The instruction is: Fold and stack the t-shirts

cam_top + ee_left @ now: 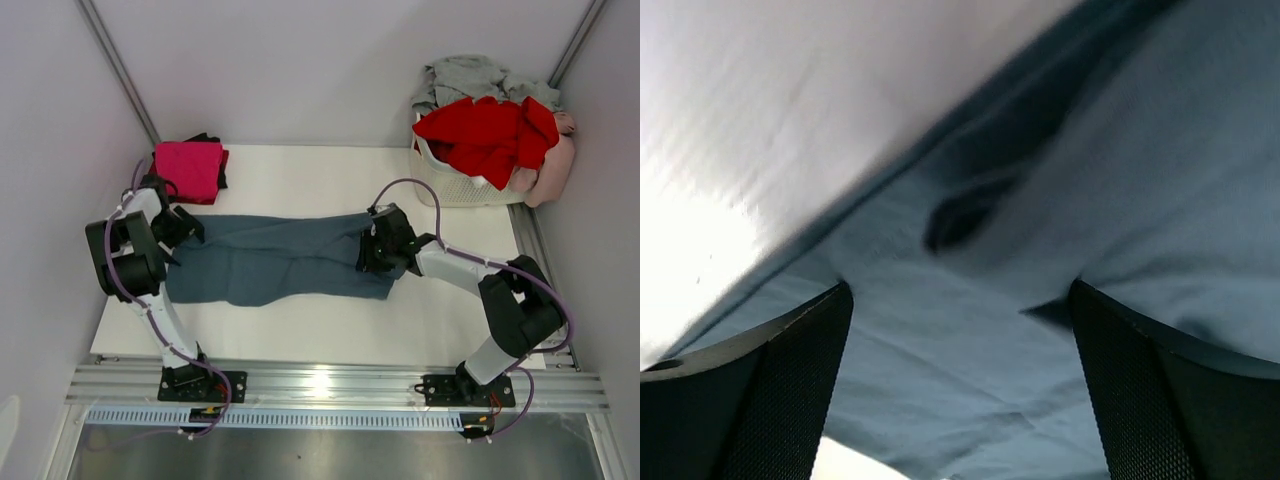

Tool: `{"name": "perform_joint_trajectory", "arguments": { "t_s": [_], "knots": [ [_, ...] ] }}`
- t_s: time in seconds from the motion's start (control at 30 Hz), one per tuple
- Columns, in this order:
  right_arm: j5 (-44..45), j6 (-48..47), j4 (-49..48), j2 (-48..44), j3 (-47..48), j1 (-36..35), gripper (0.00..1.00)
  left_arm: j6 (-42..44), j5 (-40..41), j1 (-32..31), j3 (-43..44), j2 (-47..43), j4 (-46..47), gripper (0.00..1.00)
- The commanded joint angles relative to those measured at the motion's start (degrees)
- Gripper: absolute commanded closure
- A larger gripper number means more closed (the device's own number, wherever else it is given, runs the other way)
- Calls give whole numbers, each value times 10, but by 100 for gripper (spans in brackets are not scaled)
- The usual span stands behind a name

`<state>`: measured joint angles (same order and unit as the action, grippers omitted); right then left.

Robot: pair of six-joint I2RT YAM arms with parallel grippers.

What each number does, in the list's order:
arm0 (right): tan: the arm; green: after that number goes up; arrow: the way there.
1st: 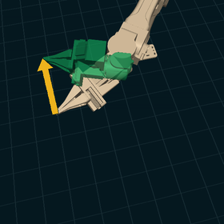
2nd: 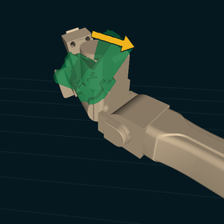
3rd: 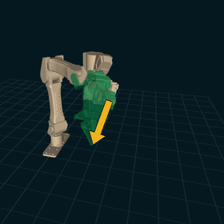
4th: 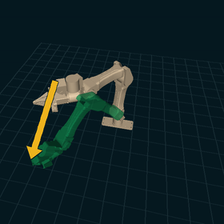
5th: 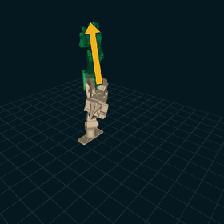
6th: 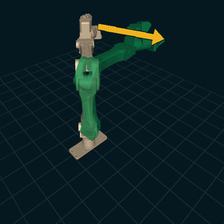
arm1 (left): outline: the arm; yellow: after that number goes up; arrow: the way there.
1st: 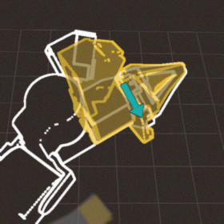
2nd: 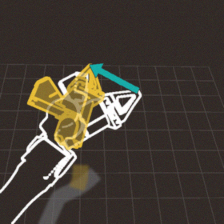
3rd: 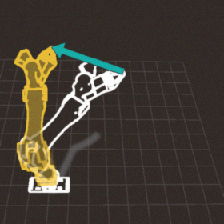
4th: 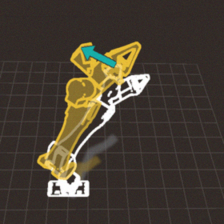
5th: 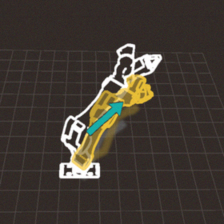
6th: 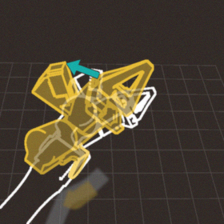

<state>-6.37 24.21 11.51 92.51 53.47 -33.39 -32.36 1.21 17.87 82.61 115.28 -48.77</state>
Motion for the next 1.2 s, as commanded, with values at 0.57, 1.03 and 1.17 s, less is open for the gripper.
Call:
{"name": "perform_joint_trajectory", "arguments": {
  "t_s": [0.57, 1.03, 1.17],
  "knots": [
    [5, -1, -25, -45, -33, -7, 66, -26, 19, -12, -103, -145, 94, 56],
    [48, 53, 11, -67, -49, 32, 67, -37, -60, -50, -128, -194, 106, 52],
    [59, 60, 58, -102, -51, 32, 67, -53, -82, -52, -179, -235, 111, 45]
  ]
}}
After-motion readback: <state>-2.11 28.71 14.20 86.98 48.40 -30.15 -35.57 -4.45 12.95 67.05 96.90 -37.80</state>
